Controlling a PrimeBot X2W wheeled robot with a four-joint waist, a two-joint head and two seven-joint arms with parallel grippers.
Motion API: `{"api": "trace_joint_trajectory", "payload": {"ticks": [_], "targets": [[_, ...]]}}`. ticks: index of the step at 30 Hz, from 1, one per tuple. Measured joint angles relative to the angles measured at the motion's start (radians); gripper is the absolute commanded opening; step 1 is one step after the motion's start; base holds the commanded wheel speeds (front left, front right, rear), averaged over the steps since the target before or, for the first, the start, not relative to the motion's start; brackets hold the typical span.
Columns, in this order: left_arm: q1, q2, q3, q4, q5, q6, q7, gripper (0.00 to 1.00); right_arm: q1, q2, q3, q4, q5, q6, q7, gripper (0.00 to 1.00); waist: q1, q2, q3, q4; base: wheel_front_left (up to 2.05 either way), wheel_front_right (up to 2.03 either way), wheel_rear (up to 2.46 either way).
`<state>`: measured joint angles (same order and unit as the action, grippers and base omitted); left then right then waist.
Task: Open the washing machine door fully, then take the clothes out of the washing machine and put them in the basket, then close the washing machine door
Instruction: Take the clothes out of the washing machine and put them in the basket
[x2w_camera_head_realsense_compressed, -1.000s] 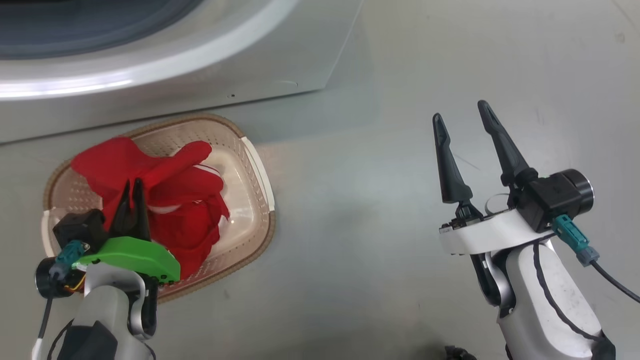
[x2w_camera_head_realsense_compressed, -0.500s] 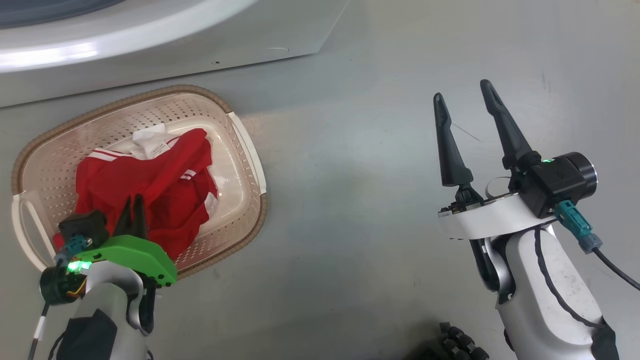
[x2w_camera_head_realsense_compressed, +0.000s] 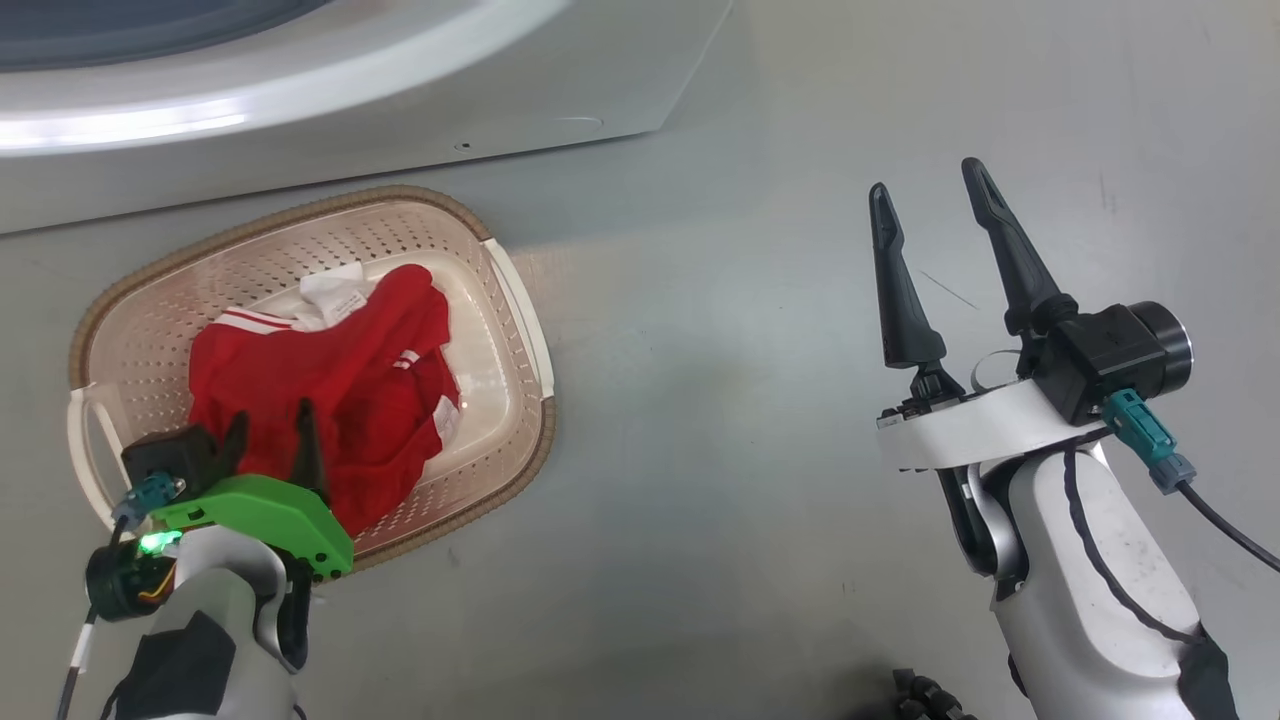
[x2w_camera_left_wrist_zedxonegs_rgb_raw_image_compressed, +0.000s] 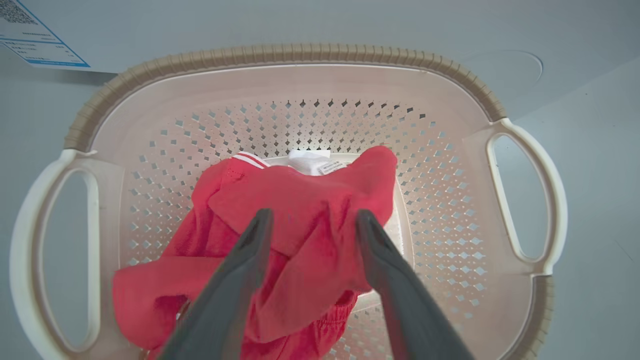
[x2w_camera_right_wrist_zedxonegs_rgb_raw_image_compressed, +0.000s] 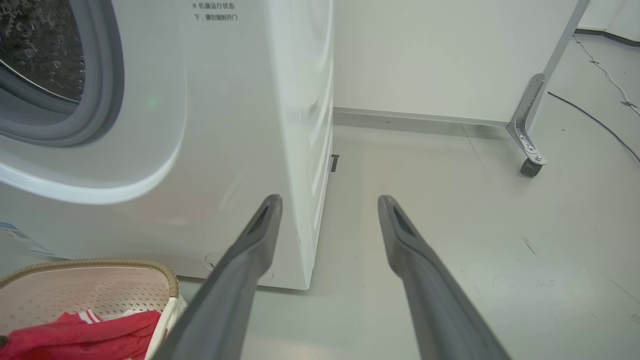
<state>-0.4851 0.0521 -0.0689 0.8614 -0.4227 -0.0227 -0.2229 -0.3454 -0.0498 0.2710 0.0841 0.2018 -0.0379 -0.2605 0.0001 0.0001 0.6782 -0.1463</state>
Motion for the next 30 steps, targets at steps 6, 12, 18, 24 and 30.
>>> {"api": "trace_joint_trajectory", "payload": {"ticks": [6,12,18,24,30], "targets": [[-0.002,-0.003,-0.026,0.012,0.023,0.0,-0.021,1.0,0.001,0.0,-0.001,0.024,0.0,0.001,0.0,1.0,0.0,0.0,-0.043,0.015,0.0,0.0,0.0],[-0.001,-0.008,-0.035,-0.002,0.038,-0.009,-0.026,1.0,0.011,0.0,-0.011,0.06,0.0,0.009,0.0,1.0,0.0,0.0,-0.101,0.034,0.0,0.0,0.0],[0.005,-0.01,-0.053,-0.112,0.092,-0.017,-0.029,1.0,0.054,0.0,-0.014,0.093,0.0,0.011,0.0,1.0,0.0,0.0,-0.175,0.054,0.0,0.0,0.0],[0.067,-0.01,-0.053,-0.204,0.109,-0.018,-0.029,1.0,0.096,0.0,-0.025,0.119,0.0,0.018,0.0,1.0,0.0,0.0,-0.254,0.073,0.0,0.0,0.0],[0.12,-0.011,-0.052,-0.281,0.136,-0.018,-0.029,1.0,0.137,0.0,-0.032,0.134,0.0,0.019,0.0,1.0,-0.0001,0.0,-0.32,0.09,0.0,0.0,0.0]]}}
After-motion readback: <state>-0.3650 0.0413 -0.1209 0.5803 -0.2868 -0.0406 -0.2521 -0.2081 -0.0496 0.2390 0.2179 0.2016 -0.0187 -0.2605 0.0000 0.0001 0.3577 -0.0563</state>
